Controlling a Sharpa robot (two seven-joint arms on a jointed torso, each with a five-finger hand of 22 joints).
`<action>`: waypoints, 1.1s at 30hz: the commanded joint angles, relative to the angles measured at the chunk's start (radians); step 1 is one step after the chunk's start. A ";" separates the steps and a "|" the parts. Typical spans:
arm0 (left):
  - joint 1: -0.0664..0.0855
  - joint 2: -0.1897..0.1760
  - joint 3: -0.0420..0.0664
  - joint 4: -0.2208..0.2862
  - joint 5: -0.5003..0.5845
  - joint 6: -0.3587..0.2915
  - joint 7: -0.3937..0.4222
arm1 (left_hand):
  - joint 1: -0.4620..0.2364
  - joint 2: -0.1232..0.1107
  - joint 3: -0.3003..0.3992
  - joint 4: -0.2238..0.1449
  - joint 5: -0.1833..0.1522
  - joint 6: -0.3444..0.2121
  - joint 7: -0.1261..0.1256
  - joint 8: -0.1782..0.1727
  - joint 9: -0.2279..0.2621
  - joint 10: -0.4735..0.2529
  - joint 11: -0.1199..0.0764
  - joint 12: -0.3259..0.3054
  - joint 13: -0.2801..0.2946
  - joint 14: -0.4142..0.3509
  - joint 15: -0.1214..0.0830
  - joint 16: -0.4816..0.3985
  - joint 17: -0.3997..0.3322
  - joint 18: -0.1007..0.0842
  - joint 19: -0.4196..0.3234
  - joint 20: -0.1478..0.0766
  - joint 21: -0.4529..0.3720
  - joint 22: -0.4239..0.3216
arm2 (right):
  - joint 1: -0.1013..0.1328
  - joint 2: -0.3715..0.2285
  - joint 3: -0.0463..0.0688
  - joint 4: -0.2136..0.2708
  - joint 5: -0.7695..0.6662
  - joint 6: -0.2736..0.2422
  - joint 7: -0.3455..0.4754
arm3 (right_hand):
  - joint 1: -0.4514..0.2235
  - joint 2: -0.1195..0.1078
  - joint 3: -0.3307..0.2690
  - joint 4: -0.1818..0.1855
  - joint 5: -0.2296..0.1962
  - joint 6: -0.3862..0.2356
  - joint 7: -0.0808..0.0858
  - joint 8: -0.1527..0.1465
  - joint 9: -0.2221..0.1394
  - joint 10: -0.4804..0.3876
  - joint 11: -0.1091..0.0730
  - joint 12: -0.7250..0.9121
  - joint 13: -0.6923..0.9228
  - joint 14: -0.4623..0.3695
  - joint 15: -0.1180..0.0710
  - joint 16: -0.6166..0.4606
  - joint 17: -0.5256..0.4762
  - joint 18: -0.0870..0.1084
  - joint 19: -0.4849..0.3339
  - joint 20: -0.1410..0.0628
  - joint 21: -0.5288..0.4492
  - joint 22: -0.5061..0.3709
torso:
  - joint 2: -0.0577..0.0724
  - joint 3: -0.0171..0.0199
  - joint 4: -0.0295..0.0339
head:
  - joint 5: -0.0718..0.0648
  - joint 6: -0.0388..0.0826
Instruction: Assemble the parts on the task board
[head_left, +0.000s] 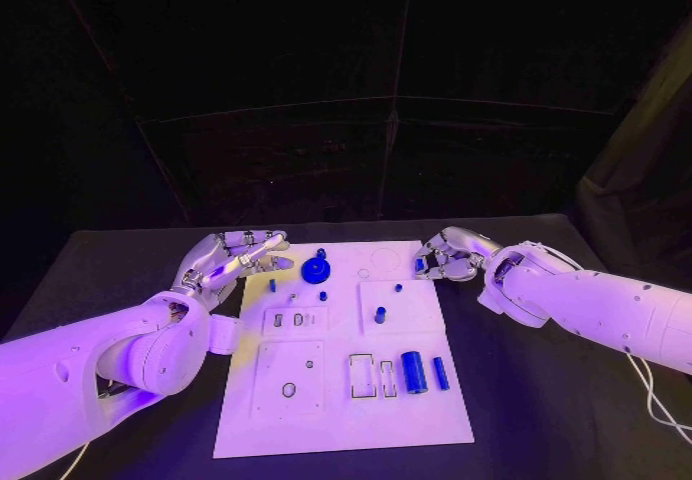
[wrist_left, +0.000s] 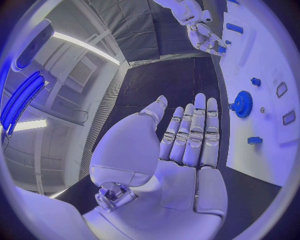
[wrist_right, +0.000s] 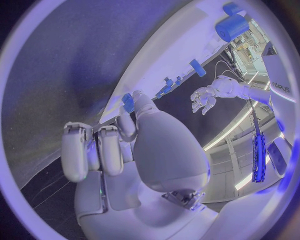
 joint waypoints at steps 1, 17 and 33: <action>0.001 0.000 0.001 0.001 -0.005 0.012 0.004 | 0.005 0.005 0.004 -0.008 0.000 0.005 0.005 -0.006 -0.001 0.003 0.003 -0.008 -0.001 0.006 0.003 -0.008 0.002 0.015 0.007 -0.001 -0.008 -0.002 | 0.001 0.001 0.000 0.000 -0.004 -0.001 0.001 | 0.005 0.019 0.012 -0.005 -0.017 0.022 -0.005 0.011 0.002 0.006 -0.010 0.007 -0.001 0.070 -0.008 0.002 0.110 -0.008 0.002 -0.009 0.000 0.103 | 0.000 0.0001 -0.0001 | -0.001 -0.001; 0.001 -0.003 0.001 0.002 -0.005 0.011 0.003 | 0.005 0.005 0.004 -0.008 0.000 0.005 0.005 -0.006 -0.001 0.003 0.003 -0.008 -0.001 0.006 0.003 -0.008 0.002 0.015 0.007 -0.001 -0.008 -0.002 | 0.001 -0.005 0.001 0.021 0.025 -0.143 0.008 | 0.035 0.074 0.107 -0.049 -0.114 0.132 -0.048 0.061 0.018 0.030 -0.045 0.035 0.027 0.075 -0.038 0.012 0.130 -0.012 0.015 -0.037 0.007 0.121 | -0.001 -0.0003 0.0014 | -0.003 -0.006; 0.002 -0.005 0.001 -0.005 0.022 0.014 0.001 | 0.004 0.005 0.005 -0.009 0.000 0.005 0.005 -0.006 -0.001 0.004 0.003 -0.009 -0.001 0.006 0.003 -0.010 0.002 0.015 0.007 -0.001 -0.009 -0.003 | 0.027 -0.002 0.002 0.316 -0.050 -0.126 -0.304 | -0.001 0.058 0.123 -0.050 -0.107 0.112 -0.040 0.046 0.012 0.028 -0.039 0.028 0.023 0.073 -0.035 0.007 0.123 -0.011 0.012 -0.037 0.005 0.117 | -0.019 -0.0125 0.0013 | 0.026 -0.016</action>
